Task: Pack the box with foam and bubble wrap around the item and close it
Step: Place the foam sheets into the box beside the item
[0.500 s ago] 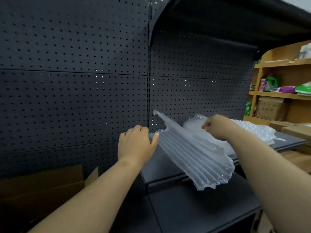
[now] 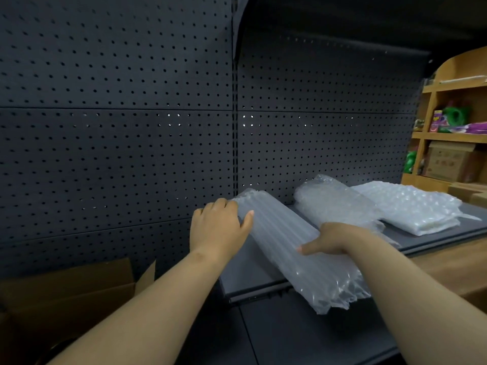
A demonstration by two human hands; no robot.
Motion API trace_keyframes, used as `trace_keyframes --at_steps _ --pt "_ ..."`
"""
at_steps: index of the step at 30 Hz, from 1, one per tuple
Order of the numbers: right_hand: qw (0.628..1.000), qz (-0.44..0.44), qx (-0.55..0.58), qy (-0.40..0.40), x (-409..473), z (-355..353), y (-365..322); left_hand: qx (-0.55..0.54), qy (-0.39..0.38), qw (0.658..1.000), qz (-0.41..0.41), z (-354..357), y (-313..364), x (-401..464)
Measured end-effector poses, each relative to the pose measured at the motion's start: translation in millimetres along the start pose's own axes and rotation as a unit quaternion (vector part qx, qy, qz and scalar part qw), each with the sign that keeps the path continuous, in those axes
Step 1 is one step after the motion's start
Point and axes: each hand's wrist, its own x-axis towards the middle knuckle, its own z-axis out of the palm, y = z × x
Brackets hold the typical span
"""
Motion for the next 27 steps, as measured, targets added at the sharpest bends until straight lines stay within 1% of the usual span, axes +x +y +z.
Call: trace_keyframes --at_steps 6,9,11,13,16,19,23,27 --pt "0.998 0.005 0.059 -0.015 -1 0 -4 0.005 -0.01 1.0 -0.002 -4 -6 -2" --pt "0.996 0.01 0.094 0.005 -5 -2 -6 0.014 -0.006 1.0 -0.005 -9 -12 -6" --pt "0.995 -0.004 0.095 0.019 -14 -7 -8 0.014 0.01 1.0 -0.006 -15 -17 -8" --pt "0.996 -0.034 0.077 0.039 -25 -12 -12 0.009 0.04 0.999 -0.005 -24 -24 -10" --pt "0.992 -0.092 0.044 0.074 -43 -17 -25 0.002 0.098 0.995 0.017 -41 -35 -15" --pt "0.985 -0.152 0.007 0.081 -59 -14 -50 0.013 0.118 0.992 0.049 -58 -50 -22" --pt "0.963 -0.237 -0.081 0.098 -77 -5 -89 0.05 0.076 0.992 0.092 -75 -83 -33" --pt "0.919 -0.308 -0.195 0.15 -85 10 -131 0.109 0.008 0.989 0.099 -91 -129 -44"
